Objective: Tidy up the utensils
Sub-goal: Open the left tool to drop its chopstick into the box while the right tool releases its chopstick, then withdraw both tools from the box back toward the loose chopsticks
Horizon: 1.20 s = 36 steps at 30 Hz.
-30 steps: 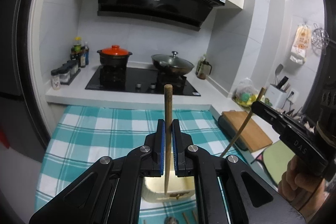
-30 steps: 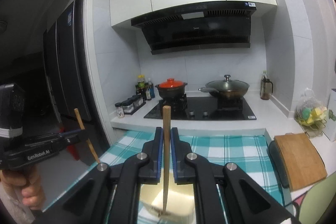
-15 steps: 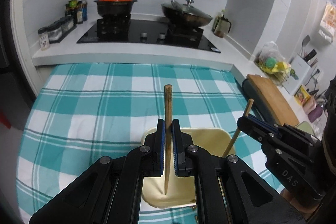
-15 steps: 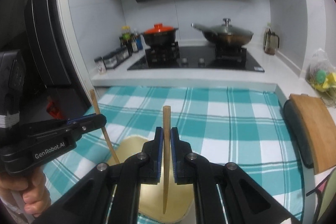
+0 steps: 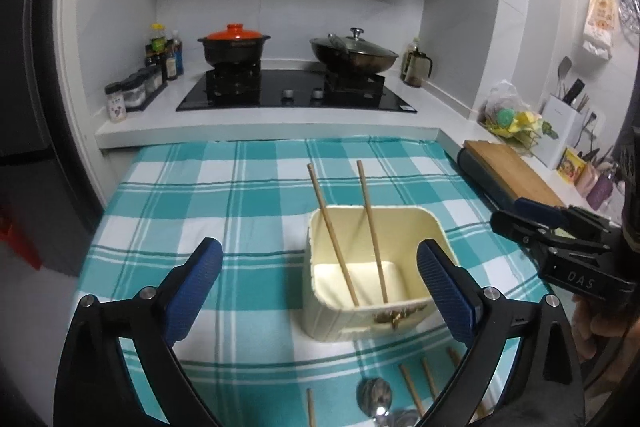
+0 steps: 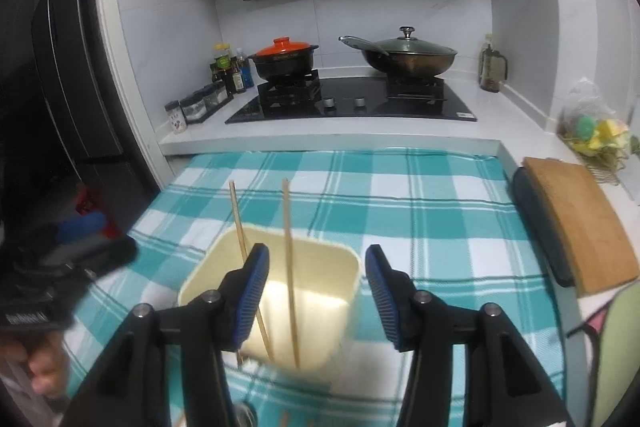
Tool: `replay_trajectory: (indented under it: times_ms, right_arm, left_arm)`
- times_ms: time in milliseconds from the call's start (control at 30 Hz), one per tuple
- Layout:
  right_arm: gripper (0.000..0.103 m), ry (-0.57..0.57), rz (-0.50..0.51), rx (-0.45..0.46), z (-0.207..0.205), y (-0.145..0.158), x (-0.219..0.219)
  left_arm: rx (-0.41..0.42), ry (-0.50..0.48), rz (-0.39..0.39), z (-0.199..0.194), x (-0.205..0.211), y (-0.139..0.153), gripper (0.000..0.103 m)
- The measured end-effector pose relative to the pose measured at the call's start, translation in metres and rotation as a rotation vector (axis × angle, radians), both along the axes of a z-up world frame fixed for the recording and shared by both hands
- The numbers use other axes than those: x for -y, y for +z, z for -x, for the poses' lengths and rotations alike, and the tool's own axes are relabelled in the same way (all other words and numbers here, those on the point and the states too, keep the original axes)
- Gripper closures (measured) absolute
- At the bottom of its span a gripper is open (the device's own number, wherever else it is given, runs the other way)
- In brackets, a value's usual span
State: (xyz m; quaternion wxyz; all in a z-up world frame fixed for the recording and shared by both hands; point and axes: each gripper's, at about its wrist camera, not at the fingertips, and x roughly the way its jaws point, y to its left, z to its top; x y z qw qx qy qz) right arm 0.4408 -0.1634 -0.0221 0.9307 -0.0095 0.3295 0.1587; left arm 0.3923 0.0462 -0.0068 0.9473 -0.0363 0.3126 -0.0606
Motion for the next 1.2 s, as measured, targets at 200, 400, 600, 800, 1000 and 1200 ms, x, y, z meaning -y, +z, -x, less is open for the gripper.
replay_trajectory:
  times_ms: [200, 400, 600, 800, 1000, 1200]
  right_arm:
    - [0.043, -0.024, 0.063, -0.016, 0.079, 0.000, 0.016]
    - [0.043, -0.070, 0.140, 0.033, 0.160, -0.007, 0.025]
    - [0.043, -0.148, 0.170, 0.056, 0.211, -0.023, 0.038]
    - [0.043, -0.221, 0.165, 0.048, 0.235, -0.033, 0.052]
    - [0.043, -0.227, 0.185, 0.054, 0.247, -0.037, 0.053]
    - [0.043, -0.227, 0.205, 0.060, 0.251, -0.040, 0.051]
  left_arm:
    - [-0.030, -0.003, -0.029, 0.078, -0.010, -0.021, 0.005]
    - [-0.084, 0.031, -0.004, 0.140, -0.005, -0.045, 0.001]
    - [-0.070, 0.032, -0.061, 0.179, 0.018, -0.054, 0.001]
    - [-0.061, 0.011, -0.006, 0.196, 0.024, -0.053, 0.001]
    - [-0.057, 0.038, -0.036, 0.200, 0.026, -0.056, 0.001]
    - [-0.078, 0.055, -0.050, 0.201, 0.024, -0.064, 0.001]
